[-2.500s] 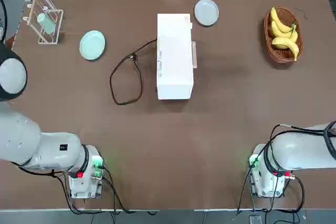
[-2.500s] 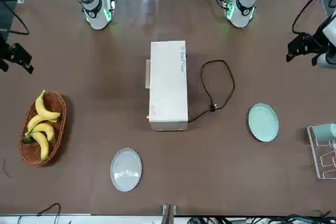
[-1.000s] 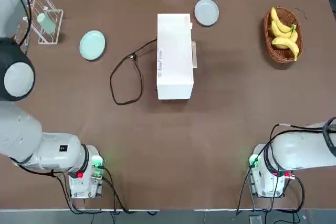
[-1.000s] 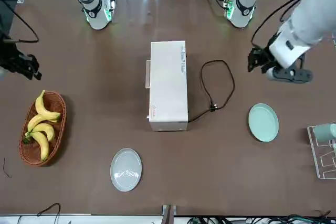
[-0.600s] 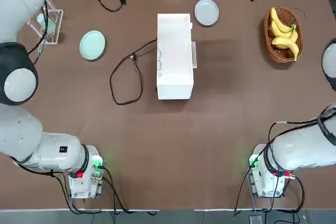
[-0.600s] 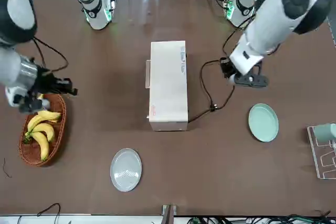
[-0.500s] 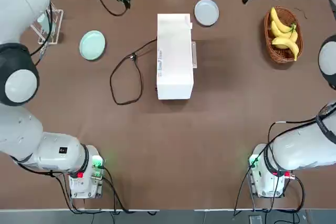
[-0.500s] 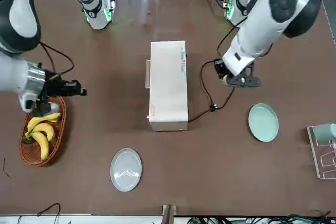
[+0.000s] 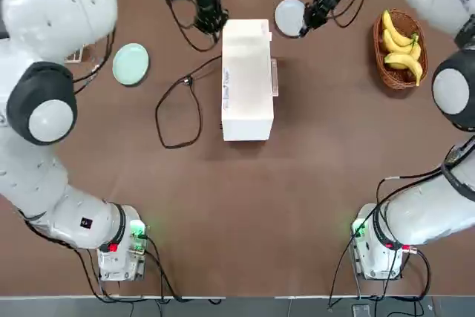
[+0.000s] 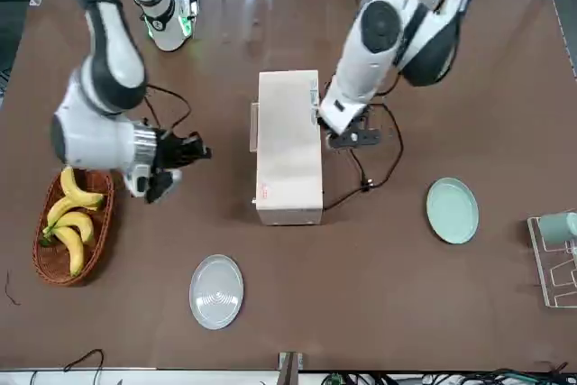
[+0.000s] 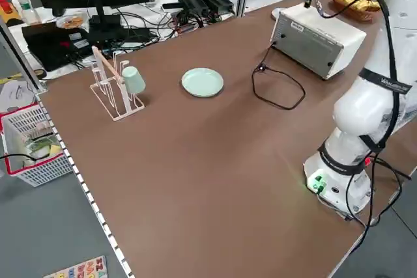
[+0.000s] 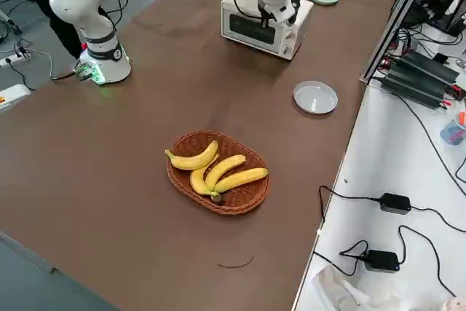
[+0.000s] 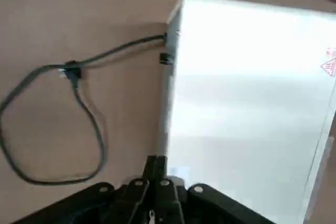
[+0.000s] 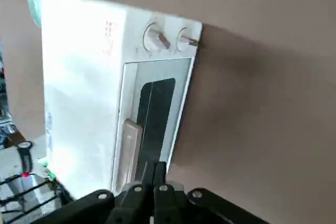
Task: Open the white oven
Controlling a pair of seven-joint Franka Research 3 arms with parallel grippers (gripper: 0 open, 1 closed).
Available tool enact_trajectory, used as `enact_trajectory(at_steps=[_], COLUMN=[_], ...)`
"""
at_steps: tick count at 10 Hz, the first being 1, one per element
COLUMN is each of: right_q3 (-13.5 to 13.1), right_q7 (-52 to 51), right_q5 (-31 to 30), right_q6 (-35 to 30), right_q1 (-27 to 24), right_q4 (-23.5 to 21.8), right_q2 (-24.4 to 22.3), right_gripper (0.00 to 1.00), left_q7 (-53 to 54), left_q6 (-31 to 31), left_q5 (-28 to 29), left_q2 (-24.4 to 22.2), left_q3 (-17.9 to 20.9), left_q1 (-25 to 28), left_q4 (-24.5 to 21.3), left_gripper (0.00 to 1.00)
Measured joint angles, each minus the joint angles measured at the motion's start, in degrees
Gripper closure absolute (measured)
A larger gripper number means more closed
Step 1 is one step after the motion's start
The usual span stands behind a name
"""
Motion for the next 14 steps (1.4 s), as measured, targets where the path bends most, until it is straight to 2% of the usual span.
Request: enact_trajectory(at_steps=[2,5,10,14], right_q3=[1.3,1.0,2.7,5.5], right_q7=[-2.1,-12.1,-13.6,-13.6], right_q5=[2.5,11.3,12.4,12.5], right_q6=[3.5,4.2,5.4,7.3], right_q1=[0.8,0.3,0.6,0.8], right_q4=[-3.0,-8.3,-10.1,-10.2], right_q2=[0.0,0.0,0.0,0.0], right_gripper=[0.98,0.98,0.98,0.98], left_q7=[-2.7,-5.8,-7.7,-9.7], left_q6=[2.6,3.4,5.6,5.7], left_q5=[0.6,3.3,4.5,7.0], left_q2=[2.1,3.2,5.0,5.4], left_q3=[0.0,0.0,0.0,0.0], left_q1=[-1.5,-2.5,-3.1,-3.9], left_q4=[0.0,-0.6,-1.5,-1.5], left_gripper=[0.99,0.99,0.99,0.99])
